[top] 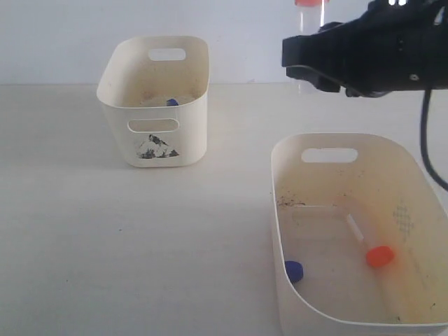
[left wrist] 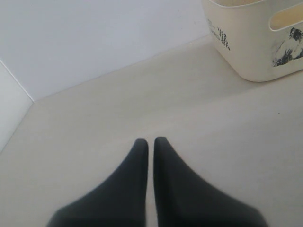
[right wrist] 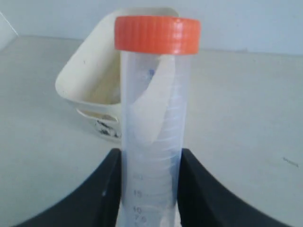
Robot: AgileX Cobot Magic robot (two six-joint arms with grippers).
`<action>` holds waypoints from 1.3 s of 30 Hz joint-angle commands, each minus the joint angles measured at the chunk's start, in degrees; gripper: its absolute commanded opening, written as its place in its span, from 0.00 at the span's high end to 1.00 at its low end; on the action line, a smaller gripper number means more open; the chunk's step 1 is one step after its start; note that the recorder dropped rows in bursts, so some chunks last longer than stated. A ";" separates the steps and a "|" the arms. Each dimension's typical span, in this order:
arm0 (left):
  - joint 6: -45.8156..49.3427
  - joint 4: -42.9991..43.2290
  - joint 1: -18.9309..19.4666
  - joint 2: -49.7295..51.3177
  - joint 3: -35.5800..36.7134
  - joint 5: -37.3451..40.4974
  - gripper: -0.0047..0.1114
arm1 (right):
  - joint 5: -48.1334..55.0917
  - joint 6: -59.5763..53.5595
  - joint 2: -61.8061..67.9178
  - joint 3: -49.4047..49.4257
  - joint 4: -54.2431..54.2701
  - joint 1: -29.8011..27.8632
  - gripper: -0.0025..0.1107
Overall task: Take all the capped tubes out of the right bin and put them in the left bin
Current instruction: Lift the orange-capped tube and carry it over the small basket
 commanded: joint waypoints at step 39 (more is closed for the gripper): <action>-0.54 -0.16 -0.31 0.03 -0.21 -0.18 0.92 | 5.13 -7.76 39.32 -40.91 -1.78 10.71 0.97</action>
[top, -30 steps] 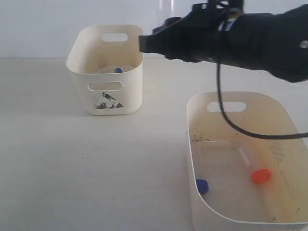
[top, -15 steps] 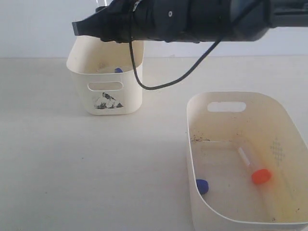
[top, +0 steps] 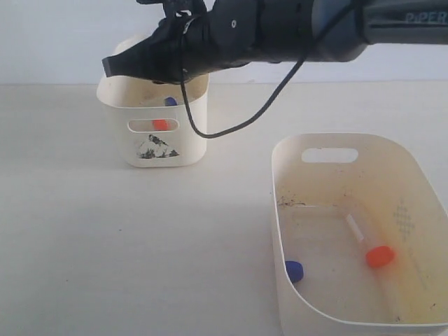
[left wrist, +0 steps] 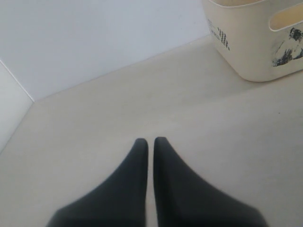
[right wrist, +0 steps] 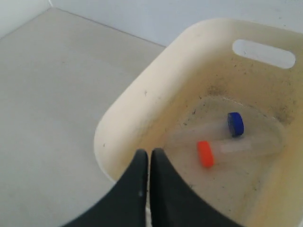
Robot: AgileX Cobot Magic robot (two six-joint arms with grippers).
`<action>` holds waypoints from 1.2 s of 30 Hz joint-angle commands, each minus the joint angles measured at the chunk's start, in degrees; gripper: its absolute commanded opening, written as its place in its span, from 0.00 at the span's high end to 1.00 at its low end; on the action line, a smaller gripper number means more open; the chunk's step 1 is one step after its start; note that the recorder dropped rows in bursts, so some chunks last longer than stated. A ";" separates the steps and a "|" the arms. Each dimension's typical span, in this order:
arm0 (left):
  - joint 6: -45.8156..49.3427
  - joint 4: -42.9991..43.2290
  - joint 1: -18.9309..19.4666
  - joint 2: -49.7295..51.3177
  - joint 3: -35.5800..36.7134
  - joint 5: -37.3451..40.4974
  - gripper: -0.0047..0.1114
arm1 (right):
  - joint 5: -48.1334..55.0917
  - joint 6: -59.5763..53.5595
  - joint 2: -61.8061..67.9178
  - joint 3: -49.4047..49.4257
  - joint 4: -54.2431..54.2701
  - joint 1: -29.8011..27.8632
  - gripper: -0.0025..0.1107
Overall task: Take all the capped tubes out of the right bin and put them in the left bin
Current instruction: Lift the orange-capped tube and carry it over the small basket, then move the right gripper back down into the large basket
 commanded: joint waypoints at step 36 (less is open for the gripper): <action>-0.54 -0.16 -0.31 0.03 -0.21 -0.18 0.92 | 45.94 44.44 -25.23 36.06 -20.95 -7.64 0.97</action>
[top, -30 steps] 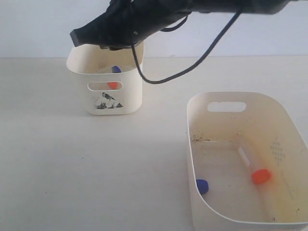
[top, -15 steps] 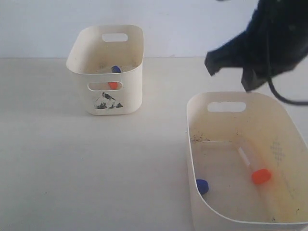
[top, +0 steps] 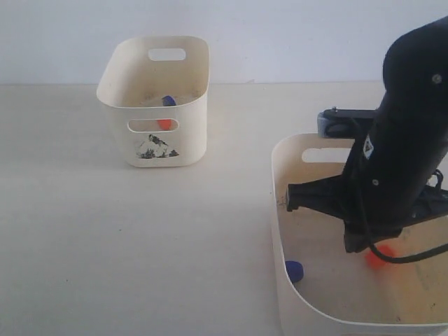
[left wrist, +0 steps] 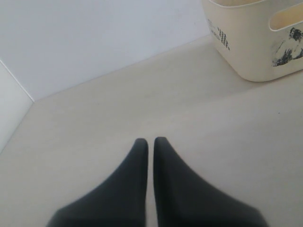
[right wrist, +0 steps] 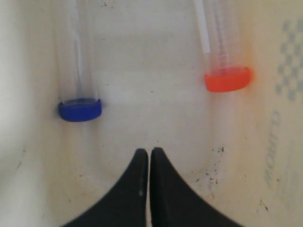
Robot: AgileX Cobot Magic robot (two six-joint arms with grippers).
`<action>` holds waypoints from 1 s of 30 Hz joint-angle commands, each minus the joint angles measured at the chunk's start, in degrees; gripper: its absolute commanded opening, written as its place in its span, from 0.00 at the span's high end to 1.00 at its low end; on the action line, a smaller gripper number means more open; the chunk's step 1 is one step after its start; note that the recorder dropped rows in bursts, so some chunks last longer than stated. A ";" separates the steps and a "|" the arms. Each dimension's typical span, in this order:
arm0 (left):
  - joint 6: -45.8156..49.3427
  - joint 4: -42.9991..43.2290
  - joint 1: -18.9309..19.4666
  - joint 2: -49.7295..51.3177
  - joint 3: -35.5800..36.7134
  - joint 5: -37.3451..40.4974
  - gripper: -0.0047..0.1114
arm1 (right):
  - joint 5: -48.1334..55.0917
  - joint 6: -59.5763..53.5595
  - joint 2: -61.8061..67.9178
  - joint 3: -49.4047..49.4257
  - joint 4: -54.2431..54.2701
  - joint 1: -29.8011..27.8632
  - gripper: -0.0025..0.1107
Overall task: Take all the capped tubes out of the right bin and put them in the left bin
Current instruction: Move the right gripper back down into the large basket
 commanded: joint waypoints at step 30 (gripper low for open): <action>-0.54 -0.16 -0.31 0.03 -0.21 -0.18 0.92 | -10.69 -9.36 10.51 0.12 2.44 -3.93 0.97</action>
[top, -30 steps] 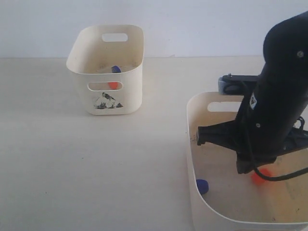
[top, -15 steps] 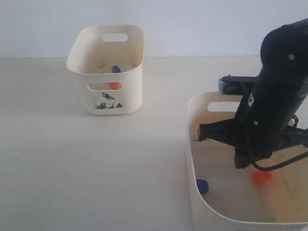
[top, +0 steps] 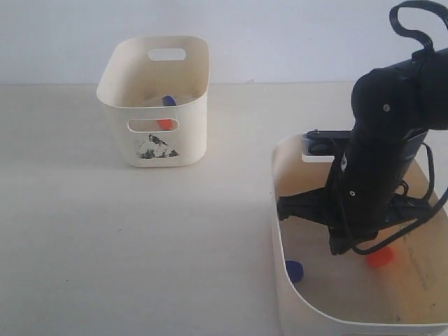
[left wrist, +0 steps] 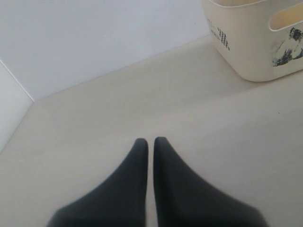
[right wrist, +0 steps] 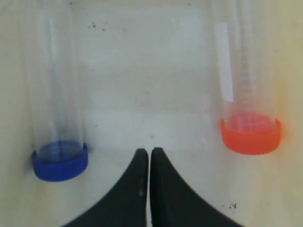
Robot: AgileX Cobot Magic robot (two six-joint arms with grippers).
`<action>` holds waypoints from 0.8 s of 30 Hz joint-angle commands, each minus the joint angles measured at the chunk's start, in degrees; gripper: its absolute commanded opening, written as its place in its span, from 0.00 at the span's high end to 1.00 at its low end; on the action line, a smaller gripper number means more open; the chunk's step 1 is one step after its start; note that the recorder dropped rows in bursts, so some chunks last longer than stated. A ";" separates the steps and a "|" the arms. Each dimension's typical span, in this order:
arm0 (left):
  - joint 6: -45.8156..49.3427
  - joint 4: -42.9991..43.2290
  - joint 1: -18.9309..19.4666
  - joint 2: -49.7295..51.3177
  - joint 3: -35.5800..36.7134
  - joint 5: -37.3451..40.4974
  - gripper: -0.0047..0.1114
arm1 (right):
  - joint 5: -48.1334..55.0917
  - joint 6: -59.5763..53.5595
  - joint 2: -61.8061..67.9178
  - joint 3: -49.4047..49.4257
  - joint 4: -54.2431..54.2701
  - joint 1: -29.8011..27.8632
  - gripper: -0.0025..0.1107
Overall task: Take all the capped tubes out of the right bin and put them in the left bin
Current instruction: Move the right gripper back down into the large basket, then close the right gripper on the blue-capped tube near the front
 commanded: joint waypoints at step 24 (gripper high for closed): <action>-0.54 -0.16 -0.31 0.03 -0.21 -0.18 0.92 | -4.72 -6.41 3.94 0.27 5.99 -0.45 0.97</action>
